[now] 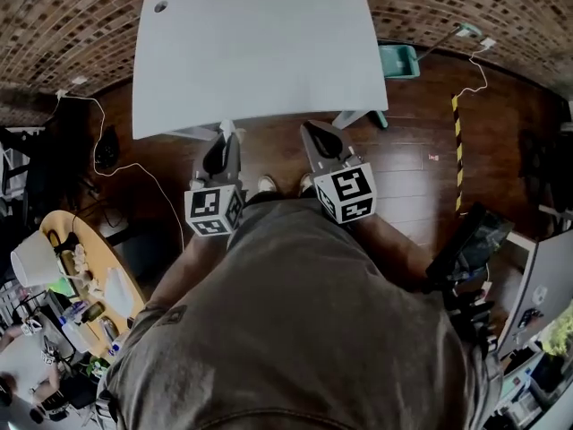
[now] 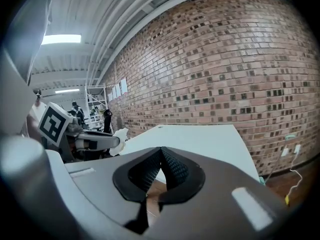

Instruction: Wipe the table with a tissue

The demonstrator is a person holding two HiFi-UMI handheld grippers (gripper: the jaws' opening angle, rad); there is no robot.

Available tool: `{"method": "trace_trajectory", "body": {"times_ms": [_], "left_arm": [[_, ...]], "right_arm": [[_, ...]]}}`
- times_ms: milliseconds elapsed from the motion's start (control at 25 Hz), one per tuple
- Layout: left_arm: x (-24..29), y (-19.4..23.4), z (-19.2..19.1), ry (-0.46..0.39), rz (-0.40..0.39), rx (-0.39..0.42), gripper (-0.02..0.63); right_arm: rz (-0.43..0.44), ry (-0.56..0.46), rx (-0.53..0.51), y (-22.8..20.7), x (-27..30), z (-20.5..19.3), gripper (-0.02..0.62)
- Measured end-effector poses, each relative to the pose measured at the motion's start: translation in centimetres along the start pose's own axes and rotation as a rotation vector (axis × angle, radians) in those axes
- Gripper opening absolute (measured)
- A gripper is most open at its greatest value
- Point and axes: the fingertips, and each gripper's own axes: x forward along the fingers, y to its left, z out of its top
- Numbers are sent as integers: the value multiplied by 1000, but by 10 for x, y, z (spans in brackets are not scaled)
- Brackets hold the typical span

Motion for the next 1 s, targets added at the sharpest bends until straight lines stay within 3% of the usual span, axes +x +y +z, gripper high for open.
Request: {"method": "trace_trajectory", "body": {"times_ms": [280,600,1000], "left_arm": [[-1,5,13,-46,-17,124,43],[6,16,3,-24,-46,59,43],[14,18,8,-26,-88,69,43]], "right_arm": [[-37,-16,-38,19,1,11,14],[-91,-41,-65,21,8,17,14],[-121,-29,-76,23,15,18,12]]}}
